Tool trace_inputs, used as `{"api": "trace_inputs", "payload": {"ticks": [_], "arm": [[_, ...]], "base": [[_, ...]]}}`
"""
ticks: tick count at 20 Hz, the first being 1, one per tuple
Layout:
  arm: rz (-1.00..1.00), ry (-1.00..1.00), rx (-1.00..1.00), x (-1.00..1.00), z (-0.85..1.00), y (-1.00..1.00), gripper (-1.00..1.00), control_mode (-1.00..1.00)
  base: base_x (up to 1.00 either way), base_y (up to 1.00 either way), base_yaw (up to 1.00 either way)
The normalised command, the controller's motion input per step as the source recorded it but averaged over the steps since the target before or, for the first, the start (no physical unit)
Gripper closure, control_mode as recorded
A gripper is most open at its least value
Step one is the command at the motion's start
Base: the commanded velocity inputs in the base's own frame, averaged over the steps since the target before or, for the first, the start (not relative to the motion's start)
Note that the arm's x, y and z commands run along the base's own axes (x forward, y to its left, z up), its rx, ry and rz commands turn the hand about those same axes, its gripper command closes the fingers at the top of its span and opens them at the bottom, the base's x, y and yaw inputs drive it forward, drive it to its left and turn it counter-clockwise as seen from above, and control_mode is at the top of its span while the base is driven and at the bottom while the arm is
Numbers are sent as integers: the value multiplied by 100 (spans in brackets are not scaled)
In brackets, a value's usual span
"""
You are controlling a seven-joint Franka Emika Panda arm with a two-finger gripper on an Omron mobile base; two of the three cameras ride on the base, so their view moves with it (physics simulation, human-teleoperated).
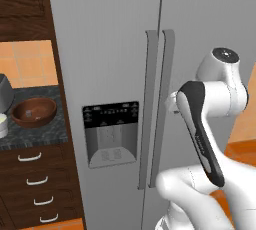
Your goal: Grab a lemon wedge from the fridge and one ice cube from the ice bowl, and put them in the glass of lemonade.
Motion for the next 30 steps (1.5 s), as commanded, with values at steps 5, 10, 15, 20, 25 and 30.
{"api": "trace_inputs", "payload": {"ticks": [5,10,15,20,25,30], "arm": [[0,-19,4,-98,0,19,-100,-100],[-1,-14,2,-26,0,12,-100,-100],[-14,0,1,13,0,1,-100,-100],[-3,-3,1,0,0,-2,-100,-100],[0,0,0,0,0,0,-100,-100],[-1,3,0,32,0,0,-100,-100]], "base": [[0,0,0],[0,0,0],[0,0,0],[0,0,0],[0,0,0],[0,0,0]]}}
